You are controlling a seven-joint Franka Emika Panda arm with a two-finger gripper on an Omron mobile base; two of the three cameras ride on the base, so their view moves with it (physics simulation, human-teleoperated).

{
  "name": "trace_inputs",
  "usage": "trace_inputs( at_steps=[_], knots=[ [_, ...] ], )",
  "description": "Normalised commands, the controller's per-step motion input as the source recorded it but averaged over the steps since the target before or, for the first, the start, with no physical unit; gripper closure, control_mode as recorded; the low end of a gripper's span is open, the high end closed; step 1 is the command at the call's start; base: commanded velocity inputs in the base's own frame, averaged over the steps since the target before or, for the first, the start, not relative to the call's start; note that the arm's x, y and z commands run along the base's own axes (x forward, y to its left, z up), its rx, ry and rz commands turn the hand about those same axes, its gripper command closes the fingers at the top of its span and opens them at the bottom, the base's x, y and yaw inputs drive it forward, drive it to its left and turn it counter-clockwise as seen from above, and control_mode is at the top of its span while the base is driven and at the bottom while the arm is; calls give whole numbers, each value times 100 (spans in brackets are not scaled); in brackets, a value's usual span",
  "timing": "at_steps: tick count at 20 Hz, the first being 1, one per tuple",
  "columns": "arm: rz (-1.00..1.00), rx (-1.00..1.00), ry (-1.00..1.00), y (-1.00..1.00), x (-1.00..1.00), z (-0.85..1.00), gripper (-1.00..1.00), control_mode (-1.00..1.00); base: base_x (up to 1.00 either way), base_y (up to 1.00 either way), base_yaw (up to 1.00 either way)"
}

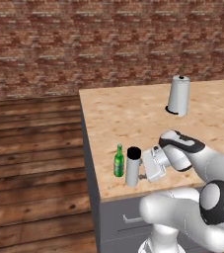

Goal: Pick the beer, water bottle from the counter and place them in the open cabinet.

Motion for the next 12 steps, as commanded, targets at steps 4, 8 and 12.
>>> trace_inputs(
  at_steps=[4, 8, 12],
  knots=[
    [0, 2, 0, 22, 0, -22, -100, -100, 0, 0, 0],
    [0, 2, 0, 19, 0, -24, -100, -100, 0, 0, 0],
    [0, 2, 0, 17, 0, -20, -100, -100, 0, 0, 0]
  ],
)
